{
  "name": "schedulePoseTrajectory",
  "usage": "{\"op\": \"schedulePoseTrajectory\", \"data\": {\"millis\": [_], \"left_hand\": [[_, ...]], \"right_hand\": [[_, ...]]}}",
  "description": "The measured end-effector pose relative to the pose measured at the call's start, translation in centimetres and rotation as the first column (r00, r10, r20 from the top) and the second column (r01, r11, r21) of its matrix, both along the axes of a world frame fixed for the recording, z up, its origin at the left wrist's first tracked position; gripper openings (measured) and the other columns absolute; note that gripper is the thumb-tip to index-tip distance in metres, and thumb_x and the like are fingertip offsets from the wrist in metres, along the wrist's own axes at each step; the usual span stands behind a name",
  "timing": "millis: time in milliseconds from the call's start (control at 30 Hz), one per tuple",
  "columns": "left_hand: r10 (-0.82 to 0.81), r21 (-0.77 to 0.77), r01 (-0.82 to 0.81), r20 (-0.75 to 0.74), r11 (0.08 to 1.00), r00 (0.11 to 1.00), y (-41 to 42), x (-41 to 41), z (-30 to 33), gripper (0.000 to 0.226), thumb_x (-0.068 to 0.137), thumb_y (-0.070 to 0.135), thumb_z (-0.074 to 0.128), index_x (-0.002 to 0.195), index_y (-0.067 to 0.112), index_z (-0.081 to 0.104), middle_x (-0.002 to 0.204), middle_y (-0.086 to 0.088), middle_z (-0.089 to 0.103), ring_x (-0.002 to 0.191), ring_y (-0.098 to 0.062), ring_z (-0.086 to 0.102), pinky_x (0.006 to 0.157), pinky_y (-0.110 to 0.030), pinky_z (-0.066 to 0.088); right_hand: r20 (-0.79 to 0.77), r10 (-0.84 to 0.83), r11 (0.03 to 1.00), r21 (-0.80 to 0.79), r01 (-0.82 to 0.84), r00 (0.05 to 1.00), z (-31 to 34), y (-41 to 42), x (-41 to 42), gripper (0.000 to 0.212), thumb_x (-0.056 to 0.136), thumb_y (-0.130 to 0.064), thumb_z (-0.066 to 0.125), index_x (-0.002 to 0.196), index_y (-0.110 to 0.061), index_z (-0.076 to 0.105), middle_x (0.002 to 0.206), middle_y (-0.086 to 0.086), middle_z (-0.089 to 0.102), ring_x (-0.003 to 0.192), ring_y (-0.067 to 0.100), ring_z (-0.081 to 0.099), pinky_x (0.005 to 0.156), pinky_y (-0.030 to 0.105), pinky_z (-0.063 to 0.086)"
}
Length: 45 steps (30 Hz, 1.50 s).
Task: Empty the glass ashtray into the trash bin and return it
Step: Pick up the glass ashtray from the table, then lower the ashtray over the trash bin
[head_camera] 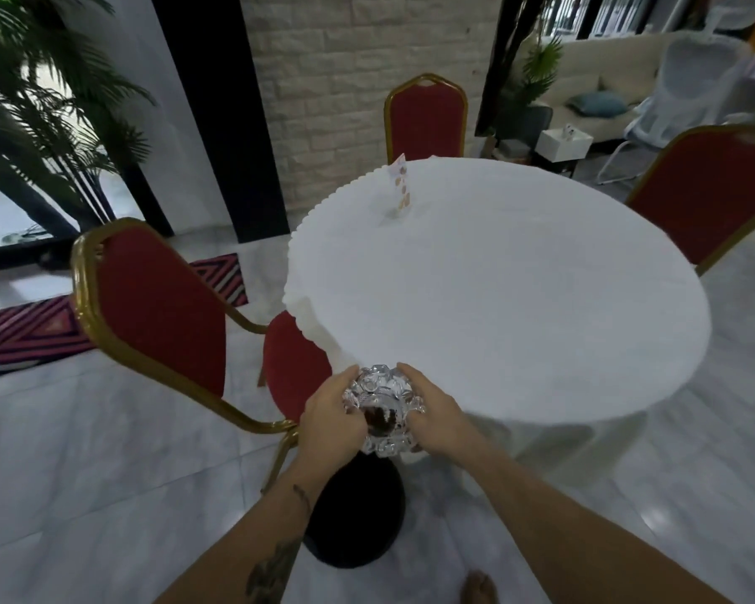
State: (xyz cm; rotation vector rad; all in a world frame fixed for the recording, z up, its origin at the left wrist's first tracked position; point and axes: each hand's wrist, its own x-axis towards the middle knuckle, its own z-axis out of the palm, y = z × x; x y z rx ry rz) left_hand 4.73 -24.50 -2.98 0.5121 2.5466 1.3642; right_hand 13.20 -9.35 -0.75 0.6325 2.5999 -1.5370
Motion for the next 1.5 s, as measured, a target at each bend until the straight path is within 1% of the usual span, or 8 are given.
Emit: {"op": "schedulePoseTrajectory", "data": {"millis": [100,267,400,633,867,967,1333,1500], "left_hand": [[-0.005,-0.027,0.004,-0.026,1.0,1.0,-2.6,0.7,-0.9,0.06,0.079,0.001,0.06,0.136,0.021,0.056,0.135,0.008,0.06,0.123,-0.011,0.055,0.101,-0.021,0.039],[-0.018,-0.051,0.017,-0.017,0.999,1.0,-5.3,1.0,-4.1,0.06,0.078,0.004,0.065,0.135,0.023,0.057,0.131,0.007,0.063,0.12,-0.01,0.058,0.106,-0.036,0.047],[0.033,-0.071,-0.036,-0.041,0.997,0.999,-6.5,1.4,-7.8,0.064,0.077,-0.008,0.06,0.135,0.018,0.057,0.133,0.0,0.062,0.125,-0.017,0.055,0.11,-0.037,0.043],[0.027,-0.105,-0.034,-0.065,0.994,0.998,-7.5,0.7,-18.5,0.065,0.076,-0.016,0.056,0.135,0.011,0.057,0.126,0.008,0.054,0.118,-0.001,0.046,0.092,0.01,0.023],[-0.03,-0.075,0.023,-0.088,0.997,0.996,-7.3,-1.4,-31.5,0.06,0.076,0.018,0.047,0.135,0.013,0.058,0.134,-0.008,0.062,0.125,-0.02,0.057,0.107,-0.044,0.047],[-0.001,-0.076,-0.005,-0.077,0.997,0.997,-6.8,-1.8,-36.0,0.063,0.077,0.005,0.054,0.139,0.014,0.052,0.139,-0.009,0.057,0.129,-0.023,0.053,0.11,-0.034,0.041],[0.053,0.005,-0.053,-0.057,0.999,0.997,-4.8,-2.3,-45.8,0.064,0.086,-0.004,0.059,0.145,0.019,0.044,0.137,-0.001,0.053,0.124,-0.014,0.05,0.097,-0.015,0.038],[0.0,-0.046,-0.005,-0.102,0.999,0.995,-4.9,-2.8,-44.8,0.057,0.082,-0.003,0.061,0.136,0.015,0.054,0.133,-0.008,0.057,0.124,-0.024,0.054,0.108,-0.041,0.045]], "right_hand": [[0.005,0.013,0.998,0.063,-0.013,1.0,-0.8,-2.6,0.7,0.067,0.09,-0.002,0.052,0.152,-0.022,0.036,0.15,0.0,0.047,0.128,0.014,0.05,0.098,0.008,0.028],[0.022,0.036,0.999,0.012,-0.036,0.999,-2.9,-4.7,0.6,0.061,0.088,-0.001,0.056,0.146,-0.015,0.042,0.126,-0.013,0.047,0.121,0.006,0.047,0.091,-0.003,0.028],[0.098,0.045,0.998,-0.049,-0.04,0.994,-8.4,-5.2,-0.5,0.076,0.084,-0.014,0.062,0.153,-0.025,0.032,0.142,-0.006,0.053,0.126,0.009,0.052,0.111,0.029,0.041],[0.105,0.039,0.991,-0.128,-0.026,0.994,-21.4,-6.3,-2.4,0.054,0.081,-0.027,0.071,0.131,-0.038,0.053,0.12,-0.013,0.066,0.108,0.005,0.064,0.097,0.031,0.052],[0.133,0.032,0.981,-0.195,-0.006,0.991,-33.7,-5.5,-4.9,0.033,0.088,-0.026,0.063,0.12,-0.034,0.059,0.118,-0.006,0.069,0.109,0.019,0.066,0.093,0.037,0.053],[0.186,0.057,0.961,-0.276,-0.003,0.981,-37.7,-4.5,-5.6,0.03,0.093,-0.023,0.061,0.119,-0.038,0.058,0.114,-0.004,0.069,0.096,0.024,0.071,0.072,0.042,0.063],[0.009,0.065,0.989,-0.132,-0.063,0.998,-48.2,-2.3,-6.2,0.035,0.086,0.001,0.056,0.109,-0.026,0.055,0.106,0.002,0.065,0.092,0.028,0.067,0.066,0.042,0.058],[-0.099,0.06,0.998,-0.014,-0.062,0.993,-49.2,-2.9,-5.6,0.037,0.085,0.004,0.059,0.102,-0.029,0.053,0.1,-0.003,0.066,0.093,0.016,0.064,0.083,0.037,0.054]]}}
